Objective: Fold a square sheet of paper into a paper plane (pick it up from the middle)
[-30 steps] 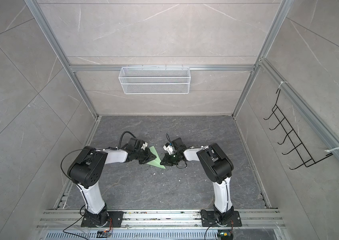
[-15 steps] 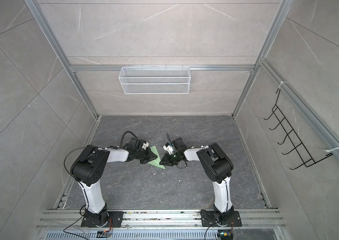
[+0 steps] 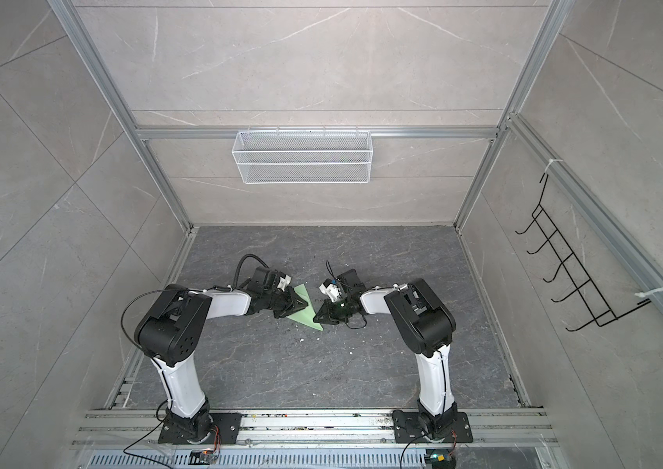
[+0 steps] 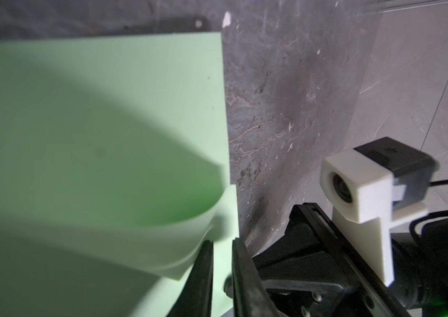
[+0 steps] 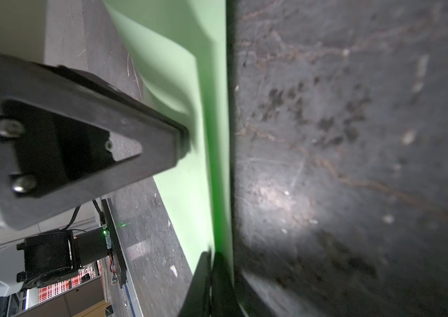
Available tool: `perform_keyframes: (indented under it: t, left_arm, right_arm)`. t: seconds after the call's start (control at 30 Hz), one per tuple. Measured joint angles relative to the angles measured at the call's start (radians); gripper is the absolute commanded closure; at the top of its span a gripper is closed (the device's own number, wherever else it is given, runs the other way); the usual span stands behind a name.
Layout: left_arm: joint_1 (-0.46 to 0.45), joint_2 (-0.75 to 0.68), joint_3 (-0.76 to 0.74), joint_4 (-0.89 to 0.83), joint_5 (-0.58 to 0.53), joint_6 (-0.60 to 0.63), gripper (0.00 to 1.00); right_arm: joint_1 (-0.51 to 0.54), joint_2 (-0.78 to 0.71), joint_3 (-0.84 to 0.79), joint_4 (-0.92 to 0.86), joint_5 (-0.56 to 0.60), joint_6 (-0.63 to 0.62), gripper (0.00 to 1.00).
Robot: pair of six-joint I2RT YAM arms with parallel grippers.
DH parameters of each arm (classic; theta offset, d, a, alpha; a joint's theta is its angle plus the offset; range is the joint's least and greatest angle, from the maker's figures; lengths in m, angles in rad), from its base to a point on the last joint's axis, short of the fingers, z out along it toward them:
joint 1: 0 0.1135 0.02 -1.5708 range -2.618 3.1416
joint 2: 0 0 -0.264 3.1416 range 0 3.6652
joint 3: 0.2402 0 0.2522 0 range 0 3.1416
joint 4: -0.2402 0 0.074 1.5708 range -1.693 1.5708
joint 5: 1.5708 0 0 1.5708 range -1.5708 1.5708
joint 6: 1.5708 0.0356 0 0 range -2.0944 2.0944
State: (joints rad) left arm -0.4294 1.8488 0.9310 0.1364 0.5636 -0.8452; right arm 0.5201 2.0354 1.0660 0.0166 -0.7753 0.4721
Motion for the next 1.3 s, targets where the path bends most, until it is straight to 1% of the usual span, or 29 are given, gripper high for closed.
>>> perform_keyframes:
  t: [0.13, 0.33, 0.47, 0.67, 0.93, 1.13, 1.3]
  left_arm:
    - [0.005, -0.090, -0.026, -0.009, -0.064, 0.002, 0.79]
    - [0.009, -0.104, -0.039, -0.041, -0.119, 0.002, 0.79]
    - [0.009, -0.073, -0.035, -0.048, -0.120, 0.002, 0.83]
    - [0.009, -0.013, -0.028, -0.046, -0.116, 0.001, 0.83]
    - [0.009, 0.003, -0.010, -0.043, -0.109, 0.001, 0.83]
    - [0.009, 0.021, 0.012, -0.052, -0.105, -0.002, 0.88]
    - [0.008, 0.019, 0.014, -0.055, -0.105, -0.002, 0.90]
  right_arm:
    - [0.000, 0.000, -0.005, 0.010, 0.000, -0.006, 0.91]
    - [-0.001, 0.000, -0.007, 0.014, -0.001, -0.006, 0.92]
    - [-0.001, 0.000, -0.007, 0.014, -0.001, -0.006, 0.92]
    - [-0.001, 0.000, -0.007, 0.014, 0.000, -0.006, 0.92]
    - [-0.001, 0.001, -0.006, 0.014, -0.001, -0.015, 0.92]
    - [-0.001, 0.002, -0.006, 0.011, -0.001, -0.021, 0.93]
    - [-0.001, 0.002, -0.004, 0.009, -0.001, -0.021, 0.93]
